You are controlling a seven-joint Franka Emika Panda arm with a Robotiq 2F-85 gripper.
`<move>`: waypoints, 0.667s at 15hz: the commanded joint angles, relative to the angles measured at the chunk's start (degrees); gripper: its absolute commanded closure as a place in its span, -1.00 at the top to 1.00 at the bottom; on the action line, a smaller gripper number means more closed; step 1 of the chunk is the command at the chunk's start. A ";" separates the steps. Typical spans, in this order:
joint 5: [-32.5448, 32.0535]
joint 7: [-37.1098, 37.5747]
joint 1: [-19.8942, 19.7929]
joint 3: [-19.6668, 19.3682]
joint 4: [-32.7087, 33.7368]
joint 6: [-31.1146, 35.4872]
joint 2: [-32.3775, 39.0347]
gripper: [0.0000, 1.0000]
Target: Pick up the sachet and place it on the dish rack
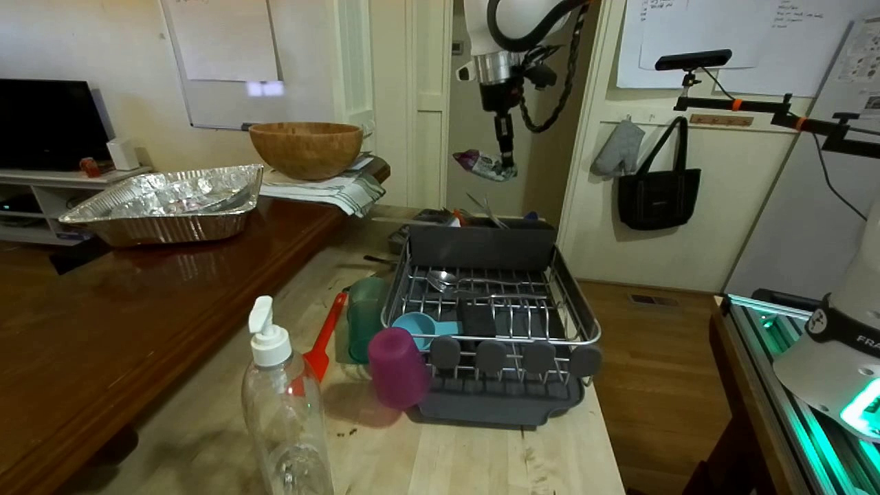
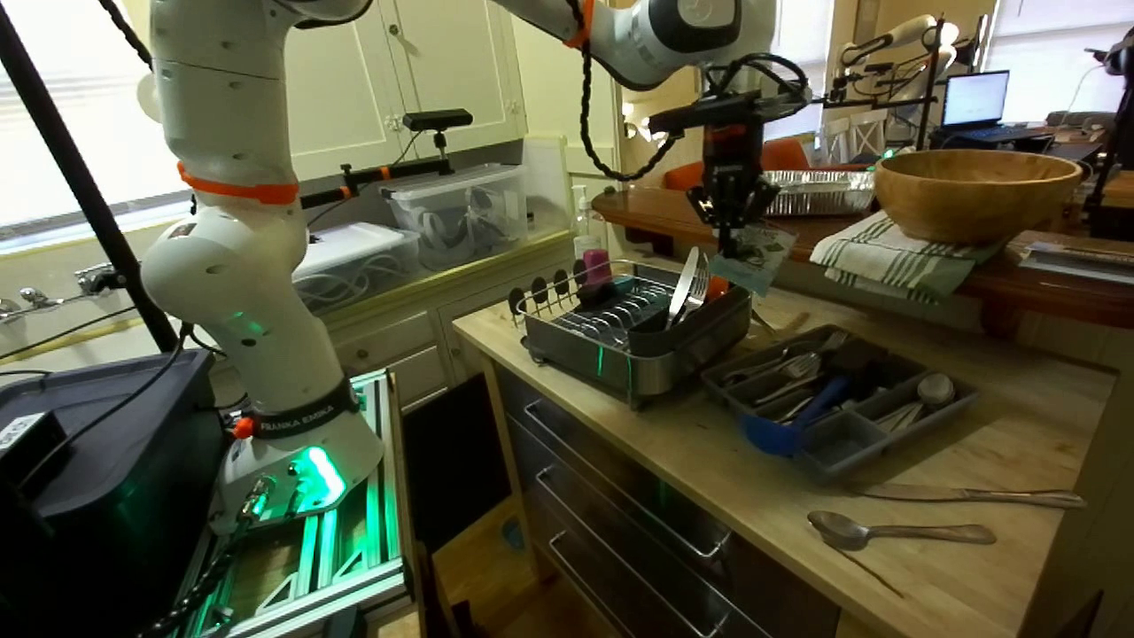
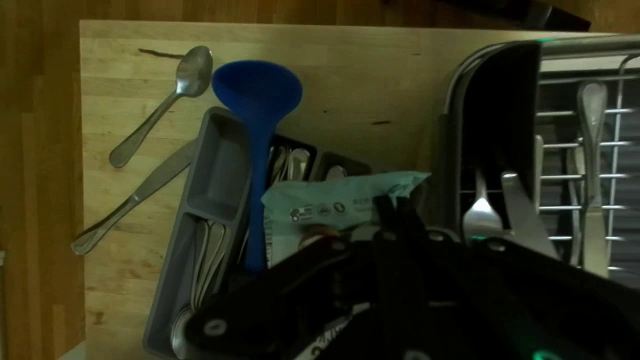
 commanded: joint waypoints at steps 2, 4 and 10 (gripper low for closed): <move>0.12 6.20 4.43 1.96 -16.52 1.44 -13.52 -0.99; 0.02 11.46 7.02 3.64 -21.07 0.99 -17.47 -0.99; 0.09 29.84 15.54 12.04 -29.19 0.48 -24.84 -0.99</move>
